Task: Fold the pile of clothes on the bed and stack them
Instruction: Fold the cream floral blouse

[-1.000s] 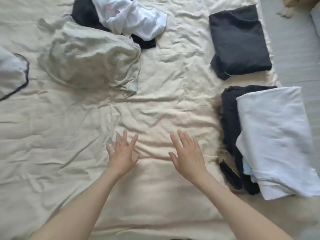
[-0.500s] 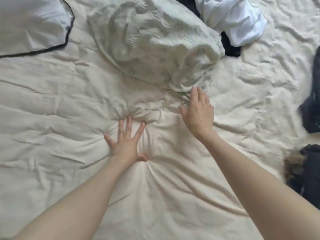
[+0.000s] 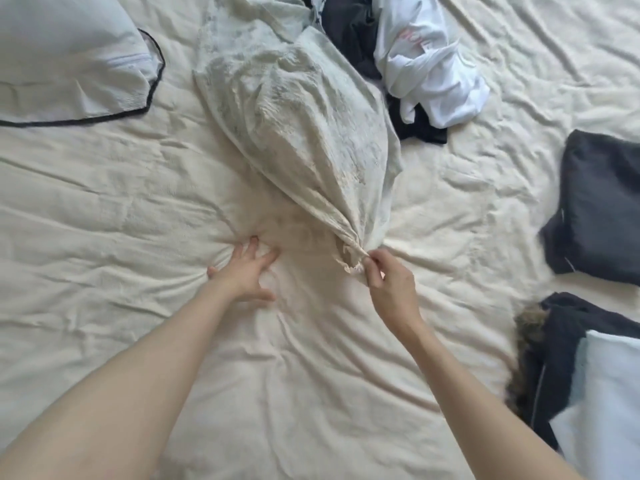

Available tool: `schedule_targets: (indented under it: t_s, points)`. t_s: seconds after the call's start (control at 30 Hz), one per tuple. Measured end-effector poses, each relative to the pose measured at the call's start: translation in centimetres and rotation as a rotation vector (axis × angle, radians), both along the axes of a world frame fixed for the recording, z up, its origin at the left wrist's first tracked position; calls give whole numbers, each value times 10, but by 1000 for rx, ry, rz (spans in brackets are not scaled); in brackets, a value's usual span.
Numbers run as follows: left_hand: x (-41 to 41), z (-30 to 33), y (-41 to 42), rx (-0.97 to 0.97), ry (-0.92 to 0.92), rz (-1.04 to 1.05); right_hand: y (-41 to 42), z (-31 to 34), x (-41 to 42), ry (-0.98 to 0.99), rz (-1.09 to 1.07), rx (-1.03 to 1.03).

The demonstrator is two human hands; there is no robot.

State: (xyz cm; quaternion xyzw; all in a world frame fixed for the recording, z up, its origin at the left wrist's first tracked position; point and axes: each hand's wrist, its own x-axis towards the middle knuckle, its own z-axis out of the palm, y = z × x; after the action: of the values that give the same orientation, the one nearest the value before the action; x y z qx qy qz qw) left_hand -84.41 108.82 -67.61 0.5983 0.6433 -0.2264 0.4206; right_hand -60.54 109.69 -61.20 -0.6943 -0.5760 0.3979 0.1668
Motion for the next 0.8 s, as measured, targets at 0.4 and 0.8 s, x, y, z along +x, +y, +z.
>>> schedule_targets:
  t_s: [0.4, 0.8]
  points:
    - [45, 198, -106, 522, -603, 446, -73, 164, -19, 273, -71, 148]
    - [62, 443, -155, 910, -783, 674, -107, 356, -18, 537, 12, 250]
